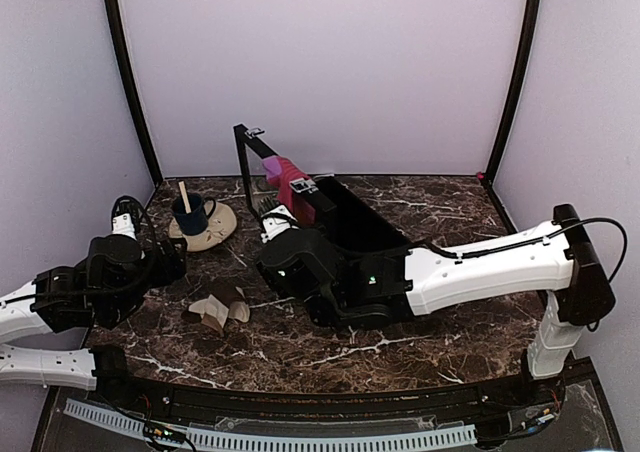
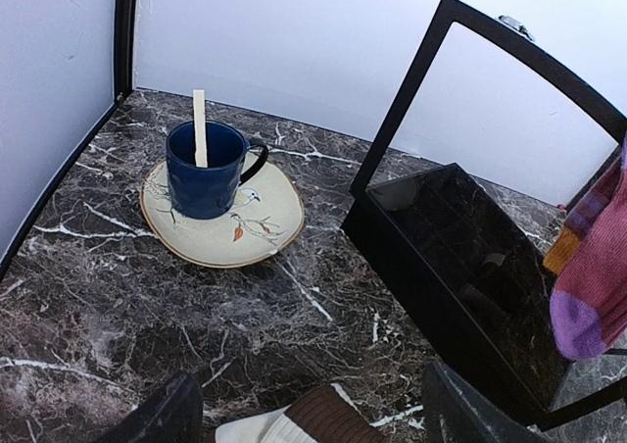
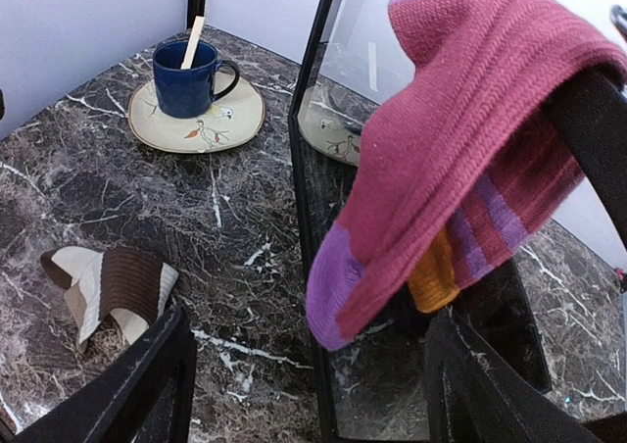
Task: Roll the socks
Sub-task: Place the sock at the center of the board, then pick up the sock from the storage box.
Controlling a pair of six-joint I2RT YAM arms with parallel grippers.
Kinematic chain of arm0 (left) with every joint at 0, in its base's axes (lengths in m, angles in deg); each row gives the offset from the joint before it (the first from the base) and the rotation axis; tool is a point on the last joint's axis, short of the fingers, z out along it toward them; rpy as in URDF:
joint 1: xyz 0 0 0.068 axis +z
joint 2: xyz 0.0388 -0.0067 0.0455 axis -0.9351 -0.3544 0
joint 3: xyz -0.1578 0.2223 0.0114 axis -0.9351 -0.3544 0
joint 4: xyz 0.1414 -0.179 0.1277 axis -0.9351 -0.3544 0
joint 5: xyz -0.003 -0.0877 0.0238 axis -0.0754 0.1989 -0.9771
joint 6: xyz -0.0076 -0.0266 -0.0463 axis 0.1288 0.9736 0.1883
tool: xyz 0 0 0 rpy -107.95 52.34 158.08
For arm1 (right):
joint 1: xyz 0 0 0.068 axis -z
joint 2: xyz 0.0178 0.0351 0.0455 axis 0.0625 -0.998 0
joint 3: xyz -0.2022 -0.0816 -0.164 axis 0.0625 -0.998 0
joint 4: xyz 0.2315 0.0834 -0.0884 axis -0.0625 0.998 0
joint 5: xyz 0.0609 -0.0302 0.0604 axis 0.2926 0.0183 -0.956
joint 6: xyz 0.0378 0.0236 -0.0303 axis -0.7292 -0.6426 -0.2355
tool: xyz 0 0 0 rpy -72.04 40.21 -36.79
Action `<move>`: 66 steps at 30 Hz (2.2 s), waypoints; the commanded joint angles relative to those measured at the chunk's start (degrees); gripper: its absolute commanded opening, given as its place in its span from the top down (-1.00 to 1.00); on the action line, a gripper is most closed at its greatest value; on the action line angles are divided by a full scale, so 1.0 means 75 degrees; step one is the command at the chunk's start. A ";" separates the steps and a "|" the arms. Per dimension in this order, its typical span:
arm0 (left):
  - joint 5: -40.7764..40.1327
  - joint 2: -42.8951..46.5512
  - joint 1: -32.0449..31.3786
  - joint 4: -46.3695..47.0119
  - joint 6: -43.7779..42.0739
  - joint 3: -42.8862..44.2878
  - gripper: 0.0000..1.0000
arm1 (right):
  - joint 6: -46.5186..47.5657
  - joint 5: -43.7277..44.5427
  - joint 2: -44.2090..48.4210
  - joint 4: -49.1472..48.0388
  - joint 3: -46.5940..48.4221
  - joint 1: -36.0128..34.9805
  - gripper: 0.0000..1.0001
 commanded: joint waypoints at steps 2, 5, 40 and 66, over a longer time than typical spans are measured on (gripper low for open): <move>-0.0153 -0.0085 -0.0040 0.0276 -0.0367 0.0172 -0.59 | 0.0513 -0.0319 -0.0156 -0.0888 -0.0055 0.0330 -0.48; -0.0227 -0.0068 -0.0040 0.0263 -0.0371 0.0212 -0.59 | 0.0757 -0.0378 -0.0237 -0.1035 0.0037 0.0366 -0.47; 0.1786 -0.1194 -0.0048 0.4464 -0.3929 0.0461 -0.66 | 0.3418 0.0400 0.1331 0.0250 0.1895 -0.1342 -0.56; 0.0686 -0.4324 -0.1887 0.4255 -0.5319 0.2238 -0.72 | 0.1481 0.0247 0.3445 0.0350 -0.0514 0.0417 -0.57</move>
